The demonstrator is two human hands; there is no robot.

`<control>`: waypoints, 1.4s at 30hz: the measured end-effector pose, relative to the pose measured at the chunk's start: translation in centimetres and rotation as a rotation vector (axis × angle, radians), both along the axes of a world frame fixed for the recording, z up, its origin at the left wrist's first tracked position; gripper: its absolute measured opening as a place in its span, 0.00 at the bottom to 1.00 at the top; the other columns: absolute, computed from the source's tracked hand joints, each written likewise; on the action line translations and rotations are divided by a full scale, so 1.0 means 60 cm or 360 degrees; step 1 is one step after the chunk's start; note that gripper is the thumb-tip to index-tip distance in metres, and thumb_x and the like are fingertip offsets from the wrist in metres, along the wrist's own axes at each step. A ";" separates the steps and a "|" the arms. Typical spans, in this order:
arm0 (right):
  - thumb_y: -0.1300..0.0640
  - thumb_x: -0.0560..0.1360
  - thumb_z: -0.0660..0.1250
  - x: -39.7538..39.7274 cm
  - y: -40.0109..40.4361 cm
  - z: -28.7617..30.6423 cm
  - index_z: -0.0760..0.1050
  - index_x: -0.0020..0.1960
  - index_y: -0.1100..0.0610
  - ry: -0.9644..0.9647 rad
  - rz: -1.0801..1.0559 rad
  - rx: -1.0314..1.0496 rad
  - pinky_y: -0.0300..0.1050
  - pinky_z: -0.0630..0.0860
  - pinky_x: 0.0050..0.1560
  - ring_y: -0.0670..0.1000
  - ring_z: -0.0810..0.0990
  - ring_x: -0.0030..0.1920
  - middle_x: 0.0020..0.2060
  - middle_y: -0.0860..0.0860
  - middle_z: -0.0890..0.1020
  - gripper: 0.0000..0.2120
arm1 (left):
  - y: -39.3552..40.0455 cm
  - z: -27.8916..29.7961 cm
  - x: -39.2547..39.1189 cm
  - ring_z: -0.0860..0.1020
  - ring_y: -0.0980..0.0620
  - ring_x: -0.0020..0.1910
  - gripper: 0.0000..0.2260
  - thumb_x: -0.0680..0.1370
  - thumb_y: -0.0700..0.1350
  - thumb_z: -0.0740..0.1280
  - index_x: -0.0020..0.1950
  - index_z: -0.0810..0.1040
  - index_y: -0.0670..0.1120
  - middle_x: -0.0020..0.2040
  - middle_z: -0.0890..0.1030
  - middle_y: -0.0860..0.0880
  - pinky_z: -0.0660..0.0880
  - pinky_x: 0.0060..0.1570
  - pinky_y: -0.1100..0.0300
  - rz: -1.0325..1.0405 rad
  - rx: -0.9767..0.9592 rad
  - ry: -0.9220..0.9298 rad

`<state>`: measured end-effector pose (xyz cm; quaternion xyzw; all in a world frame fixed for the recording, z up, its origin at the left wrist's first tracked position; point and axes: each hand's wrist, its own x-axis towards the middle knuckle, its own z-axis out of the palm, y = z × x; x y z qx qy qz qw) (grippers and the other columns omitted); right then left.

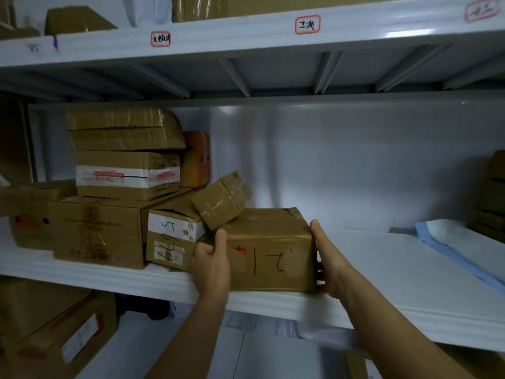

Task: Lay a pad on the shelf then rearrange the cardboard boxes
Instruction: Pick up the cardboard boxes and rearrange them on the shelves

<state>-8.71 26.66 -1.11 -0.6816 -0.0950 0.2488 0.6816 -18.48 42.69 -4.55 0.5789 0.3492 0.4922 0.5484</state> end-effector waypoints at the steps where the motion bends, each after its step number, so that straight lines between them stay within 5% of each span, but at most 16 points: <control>1: 0.29 0.71 0.56 -0.008 -0.003 0.000 0.71 0.57 0.51 -0.0001 -0.0016 0.0007 0.51 0.72 0.43 0.54 0.75 0.43 0.43 0.52 0.76 0.28 | -0.005 0.004 -0.008 0.72 0.49 0.37 0.19 0.77 0.60 0.62 0.38 0.67 0.45 0.37 0.72 0.48 0.70 0.41 0.54 -0.0056 -0.0025 -0.0009; 5: 0.31 0.71 0.60 -0.037 -0.005 -0.001 0.69 0.65 0.52 0.0024 -0.0090 0.0054 0.48 0.72 0.36 0.55 0.76 0.45 0.47 0.54 0.77 0.32 | -0.005 0.013 -0.035 0.71 0.51 0.35 0.18 0.76 0.59 0.64 0.38 0.68 0.45 0.37 0.73 0.48 0.66 0.36 0.57 -0.0193 -0.0085 0.0046; 11: 0.39 0.70 0.64 -0.056 -0.013 0.005 0.73 0.51 0.54 0.0142 -0.0146 0.0110 0.48 0.70 0.41 0.55 0.75 0.41 0.42 0.56 0.78 0.20 | 0.032 0.013 -0.040 0.82 0.39 0.45 0.41 0.60 0.79 0.55 0.43 0.80 0.43 0.43 0.83 0.39 0.79 0.52 0.43 -0.0301 -0.0099 0.0203; 14: 0.39 0.67 0.65 -0.051 -0.015 0.000 0.74 0.47 0.54 0.0223 -0.0211 0.0100 0.49 0.69 0.44 0.56 0.76 0.43 0.42 0.56 0.79 0.19 | 0.018 0.062 -0.058 0.77 0.38 0.56 0.40 0.67 0.72 0.63 0.60 0.72 0.39 0.58 0.78 0.40 0.73 0.53 0.50 -0.0022 0.0115 0.0324; 18: 0.40 0.69 0.65 -0.040 -0.015 0.002 0.75 0.46 0.55 0.0171 -0.0205 0.0141 0.49 0.73 0.39 0.58 0.79 0.41 0.39 0.57 0.81 0.18 | 0.017 0.130 -0.046 0.65 0.39 0.66 0.40 0.65 0.68 0.70 0.67 0.64 0.45 0.67 0.65 0.40 0.69 0.55 0.47 0.0416 0.0560 0.0488; 22: 0.43 0.71 0.65 -0.022 -0.028 0.014 0.75 0.42 0.57 0.0168 -0.0138 0.0094 0.48 0.73 0.37 0.57 0.78 0.37 0.35 0.57 0.80 0.16 | 0.037 0.158 -0.007 0.63 0.38 0.68 0.49 0.62 0.76 0.63 0.71 0.64 0.43 0.69 0.64 0.39 0.65 0.63 0.45 0.0312 0.0384 0.0871; 25: 0.40 0.67 0.67 -0.008 -0.030 0.011 0.78 0.47 0.56 0.0180 -0.0037 0.0025 0.51 0.77 0.43 0.59 0.81 0.43 0.40 0.58 0.83 0.20 | 0.043 0.158 0.006 0.65 0.37 0.67 0.48 0.61 0.74 0.67 0.71 0.63 0.45 0.69 0.65 0.38 0.66 0.63 0.44 0.0249 0.0337 0.0976; 31: 0.35 0.58 0.68 0.006 -0.044 0.007 0.76 0.53 0.56 0.0260 0.0080 -0.0194 0.51 0.70 0.48 0.57 0.75 0.52 0.51 0.57 0.79 0.32 | 0.045 0.148 -0.004 0.67 0.36 0.66 0.43 0.63 0.66 0.72 0.71 0.63 0.46 0.69 0.67 0.38 0.68 0.62 0.43 0.0145 0.0276 0.0618; 37: 0.36 0.57 0.67 -0.030 -0.055 0.009 0.76 0.50 0.54 0.0227 0.0094 -0.0257 0.52 0.69 0.48 0.57 0.74 0.53 0.51 0.57 0.78 0.28 | 0.035 0.126 -0.051 0.68 0.38 0.65 0.40 0.64 0.61 0.74 0.71 0.66 0.45 0.68 0.67 0.41 0.69 0.59 0.45 0.0017 0.0182 0.0236; 42: 0.40 0.56 0.67 -0.092 -0.072 -0.007 0.75 0.49 0.54 0.0263 -0.0041 -0.0137 0.53 0.68 0.52 0.58 0.74 0.54 0.50 0.56 0.78 0.26 | 0.017 0.100 -0.121 0.72 0.39 0.62 0.48 0.53 0.66 0.70 0.70 0.67 0.48 0.66 0.68 0.44 0.72 0.61 0.41 -0.0096 0.0092 0.0049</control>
